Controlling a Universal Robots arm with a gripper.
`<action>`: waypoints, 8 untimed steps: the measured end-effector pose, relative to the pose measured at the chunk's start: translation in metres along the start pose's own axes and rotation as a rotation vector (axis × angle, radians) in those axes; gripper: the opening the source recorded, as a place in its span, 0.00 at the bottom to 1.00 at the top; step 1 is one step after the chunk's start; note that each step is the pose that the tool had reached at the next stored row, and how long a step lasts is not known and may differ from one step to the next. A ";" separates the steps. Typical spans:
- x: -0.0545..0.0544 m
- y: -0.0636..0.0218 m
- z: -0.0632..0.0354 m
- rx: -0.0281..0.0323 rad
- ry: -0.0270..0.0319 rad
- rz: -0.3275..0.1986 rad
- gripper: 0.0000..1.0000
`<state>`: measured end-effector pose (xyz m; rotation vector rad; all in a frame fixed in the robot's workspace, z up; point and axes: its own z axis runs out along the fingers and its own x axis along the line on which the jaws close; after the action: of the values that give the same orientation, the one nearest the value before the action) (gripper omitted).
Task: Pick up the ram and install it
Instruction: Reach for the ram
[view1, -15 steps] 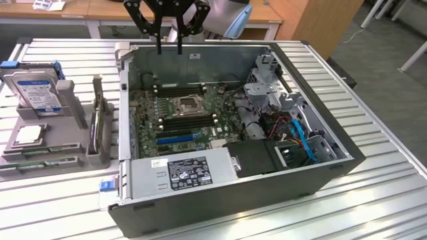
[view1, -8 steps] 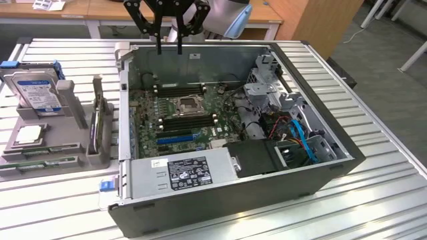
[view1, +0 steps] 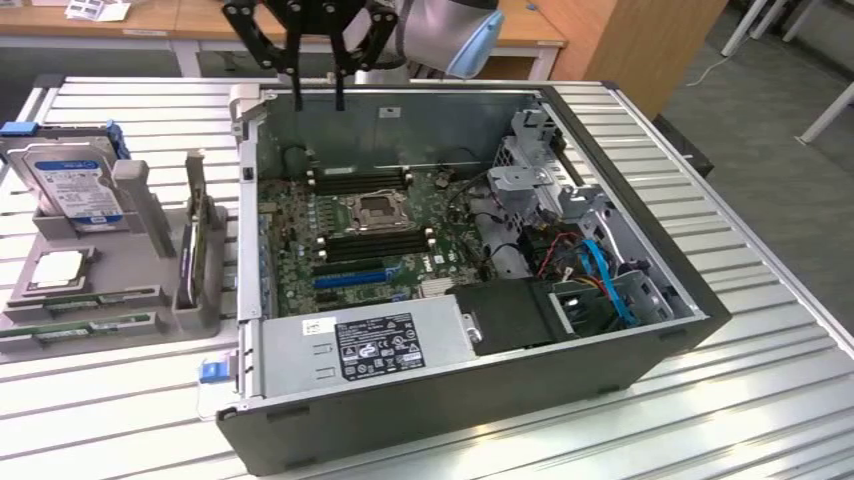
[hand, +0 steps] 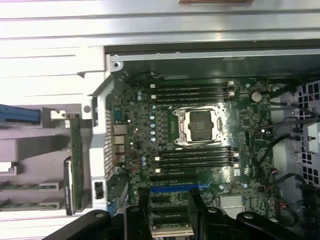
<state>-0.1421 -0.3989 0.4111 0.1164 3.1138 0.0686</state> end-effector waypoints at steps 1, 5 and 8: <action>0.005 -0.0003 0.0004 -0.0001 0.0000 0.000 0.44; 0.023 -0.0018 0.0019 -0.0001 -0.0001 0.000 0.44; 0.036 -0.0029 0.0026 -0.0001 -0.0001 0.000 0.44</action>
<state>-0.1785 -0.3989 0.4075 0.1166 3.1137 0.0688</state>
